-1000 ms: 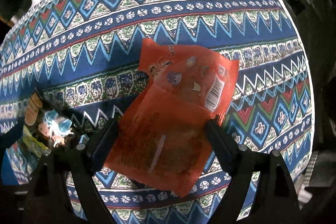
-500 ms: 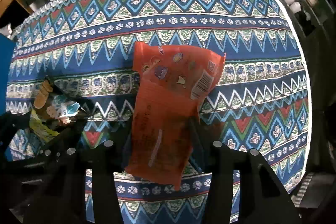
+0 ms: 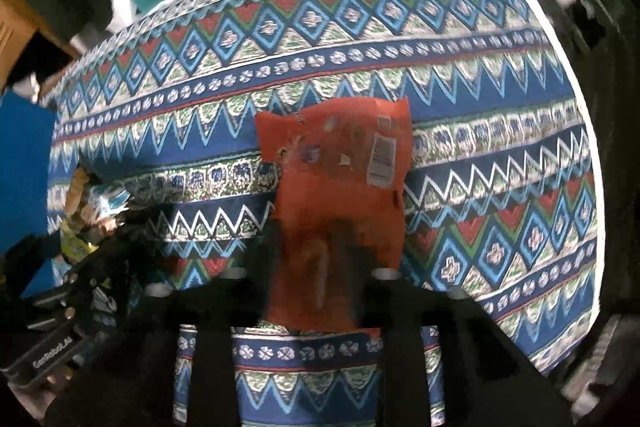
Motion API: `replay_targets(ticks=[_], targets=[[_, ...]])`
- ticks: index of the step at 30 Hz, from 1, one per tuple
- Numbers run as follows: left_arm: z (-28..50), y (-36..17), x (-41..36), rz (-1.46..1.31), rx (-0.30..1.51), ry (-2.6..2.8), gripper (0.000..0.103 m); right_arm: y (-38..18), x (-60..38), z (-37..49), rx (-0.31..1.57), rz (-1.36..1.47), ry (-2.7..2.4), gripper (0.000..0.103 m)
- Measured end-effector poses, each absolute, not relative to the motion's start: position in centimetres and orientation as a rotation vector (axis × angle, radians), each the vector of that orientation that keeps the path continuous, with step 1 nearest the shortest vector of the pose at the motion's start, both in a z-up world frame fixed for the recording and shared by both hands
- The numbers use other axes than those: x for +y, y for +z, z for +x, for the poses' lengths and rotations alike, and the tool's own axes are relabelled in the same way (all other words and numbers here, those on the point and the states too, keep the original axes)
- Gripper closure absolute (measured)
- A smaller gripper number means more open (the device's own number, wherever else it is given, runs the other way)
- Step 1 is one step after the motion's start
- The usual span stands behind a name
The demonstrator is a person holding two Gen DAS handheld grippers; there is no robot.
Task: Organize snacks
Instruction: 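Lift the black-yellow packet with the left tool while the right tool lifts the red bag, then carry both held bags over the cardboard box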
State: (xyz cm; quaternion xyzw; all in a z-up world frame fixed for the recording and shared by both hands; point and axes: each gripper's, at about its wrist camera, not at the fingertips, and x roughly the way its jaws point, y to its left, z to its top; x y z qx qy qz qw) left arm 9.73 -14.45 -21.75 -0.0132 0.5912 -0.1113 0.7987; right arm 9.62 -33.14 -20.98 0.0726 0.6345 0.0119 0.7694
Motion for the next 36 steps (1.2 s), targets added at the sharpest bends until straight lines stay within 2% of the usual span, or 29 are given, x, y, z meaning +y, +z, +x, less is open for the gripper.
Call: replay_targets(ticks=[1, 2, 18, 19, 21, 22, 29, 36], targets=[[9.8, -21.7, -14.3, -0.04, 1.27, -0.238, 0.043, -21.2, -33.5, 9.8, 1.375, 0.164, 0.01, 0.028], [9.9, -21.6, -14.3, -0.048, 1.271, -0.238, 0.043, -21.1, -33.8, 10.0, 1.369, 0.167, -0.011, 0.025], [10.4, -21.9, -13.9, -0.075, 1.283, -0.243, 0.043, -25.9, -35.8, 12.0, 1.433, 0.16, -0.096, 0.024], [10.4, -21.9, -13.9, -0.074, 1.283, -0.244, 0.043, -25.8, -35.3, 11.6, 1.427, 0.145, -0.092, 0.029], [10.3, -21.8, -13.7, -0.075, 1.282, -0.243, 0.043, -25.7, -34.5, 11.3, 1.414, 0.11, -0.069, 0.049], [10.3, -21.8, -13.6, -0.076, 1.281, -0.242, 0.043, -25.5, -34.5, 11.3, 1.414, 0.115, -0.049, 0.051], [9.9, -20.7, -13.0, -0.085, 1.262, -0.236, 0.043, -24.6, -32.0, 10.1, 1.41, 0.09, 0.009, 0.052], [9.1, -18.7, -11.5, -0.098, 1.232, -0.218, 0.043, -19.4, -28.4, 10.0, 1.345, 0.046, 0.057, 0.052]])
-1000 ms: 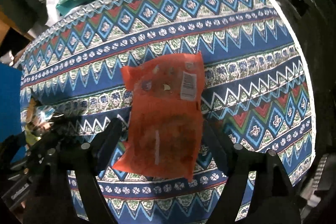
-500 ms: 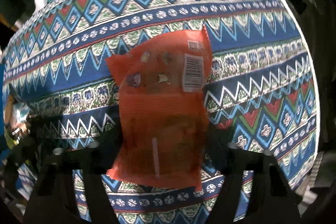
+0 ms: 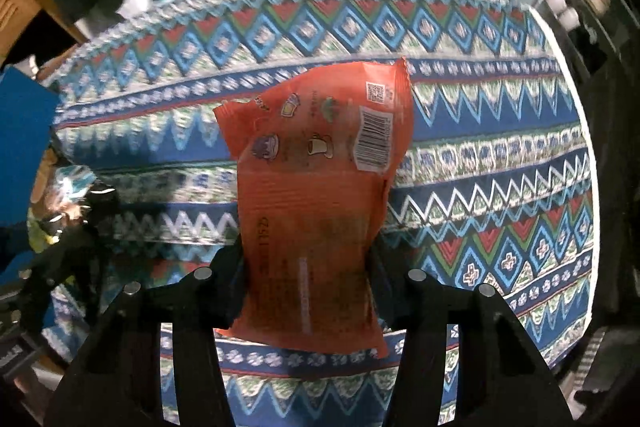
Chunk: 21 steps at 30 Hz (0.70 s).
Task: Organize snacks
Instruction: 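Carry both held bags over the cardboard box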
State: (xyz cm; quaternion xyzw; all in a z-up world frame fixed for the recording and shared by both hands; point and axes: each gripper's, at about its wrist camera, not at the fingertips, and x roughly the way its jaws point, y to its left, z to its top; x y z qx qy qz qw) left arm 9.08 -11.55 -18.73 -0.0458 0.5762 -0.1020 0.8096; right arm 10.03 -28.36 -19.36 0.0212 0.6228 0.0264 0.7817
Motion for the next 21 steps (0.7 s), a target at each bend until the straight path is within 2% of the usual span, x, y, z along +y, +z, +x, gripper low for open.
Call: replay_targets(ticks=[13, 21], targets=[[7.2, -14.0, -7.4, -0.135, 1.161, -0.148, 0.043, -11.0, -23.9, 9.4, 1.229, 0.034, 0.192, 0.052], [5.4, -10.4, -4.3, -0.147, 1.082, -0.113, 0.043, -8.8, -20.4, 9.8, 1.177, 0.014, 0.29, 0.052]])
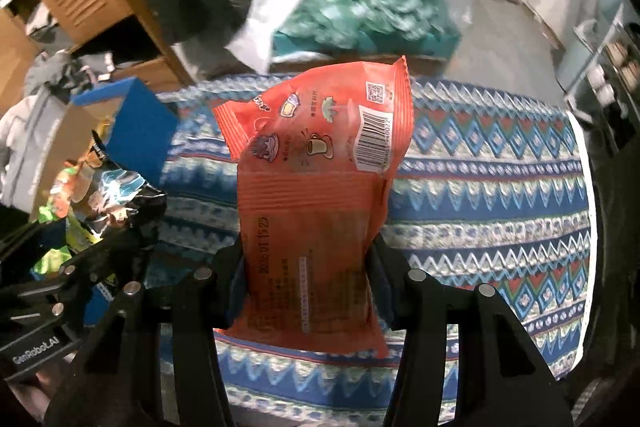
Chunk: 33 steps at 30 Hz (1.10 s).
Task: Organize snacks
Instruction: 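Carry both held bags over the cardboard box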
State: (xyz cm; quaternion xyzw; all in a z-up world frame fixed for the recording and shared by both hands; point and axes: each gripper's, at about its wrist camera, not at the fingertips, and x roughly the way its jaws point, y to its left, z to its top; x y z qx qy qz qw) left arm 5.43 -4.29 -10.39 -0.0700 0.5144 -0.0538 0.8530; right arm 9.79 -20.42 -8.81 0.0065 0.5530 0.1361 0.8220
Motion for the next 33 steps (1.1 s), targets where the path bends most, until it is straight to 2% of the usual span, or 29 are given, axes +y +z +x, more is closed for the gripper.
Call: replay_targets(ticks=[18, 33], targets=[[2.5, -5.8, 5.9, -0.242, 0.963, 0.027, 0.043, -6.7, -11.2, 9.6, 1.114, -0.058, 0.475, 0.052], [0.7, -5.9, 14.9, -0.313, 0.93, 0.202, 0.043, -6.8, -1.7, 9.9, 1.118, -0.132, 0.62, 0.052]])
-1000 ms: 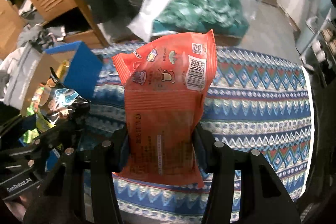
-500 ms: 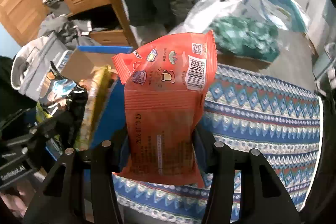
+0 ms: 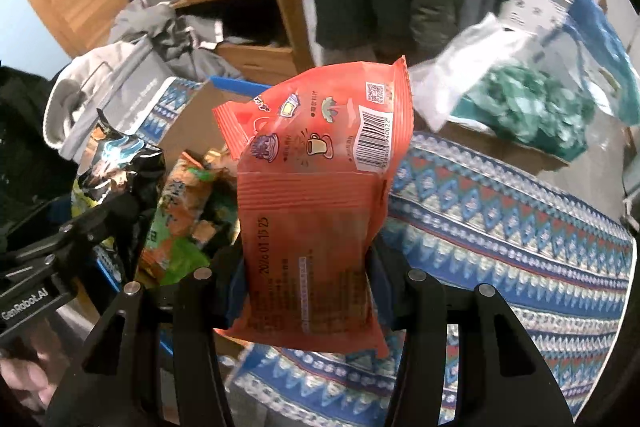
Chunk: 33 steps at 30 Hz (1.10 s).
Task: Organize snacks
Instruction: 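Carry both held bags over the cardboard box, then open both tools to drop the bags into the box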
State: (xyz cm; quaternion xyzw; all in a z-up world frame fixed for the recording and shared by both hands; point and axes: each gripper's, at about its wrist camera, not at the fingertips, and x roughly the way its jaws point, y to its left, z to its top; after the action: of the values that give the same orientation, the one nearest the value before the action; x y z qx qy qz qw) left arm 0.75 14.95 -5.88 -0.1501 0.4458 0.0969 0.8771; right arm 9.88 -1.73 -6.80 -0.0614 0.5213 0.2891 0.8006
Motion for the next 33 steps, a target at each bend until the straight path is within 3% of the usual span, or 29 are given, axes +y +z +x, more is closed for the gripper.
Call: replay_targets(ticks=[13, 16, 18, 20, 22, 28, 33], targets=[[0.3, -8.1, 19.1, -0.346, 0.965, 0.316, 0.042, -7.9, 4.9, 10.6, 1.134, -0.18, 0.703, 0.052], [0.3, -8.4, 19.4, -0.363, 0.975, 0.324, 0.042, -8.2, 5.5, 10.6, 1.135, -0.189, 0.719, 0.049], [0.2, -8.2, 19.5, -0.366, 0.965, 0.335, 0.042, -8.3, 5.7, 10.6, 1.134, -0.192, 0.723, 0.039], [0.0, -7.9, 19.6, -0.363, 0.96, 0.344, 0.036, -8.2, 5.6, 10.6, 1.124, -0.189, 0.719, 0.03], [0.0, -7.7, 19.6, -0.358, 0.957, 0.354, 0.029, -7.7, 5.5, 10.5, 1.096, -0.191, 0.708, 0.03], [-0.3, -6.3, 19.2, -0.34, 0.941, 0.368, 0.028, -5.4, 4.1, 10.2, 1.046, -0.176, 0.687, 0.026], [-0.7, -4.4, 17.8, -0.292, 0.903, 0.359, 0.02, -3.6, 2.3, 9.5, 1.01, -0.164, 0.661, 0.026]])
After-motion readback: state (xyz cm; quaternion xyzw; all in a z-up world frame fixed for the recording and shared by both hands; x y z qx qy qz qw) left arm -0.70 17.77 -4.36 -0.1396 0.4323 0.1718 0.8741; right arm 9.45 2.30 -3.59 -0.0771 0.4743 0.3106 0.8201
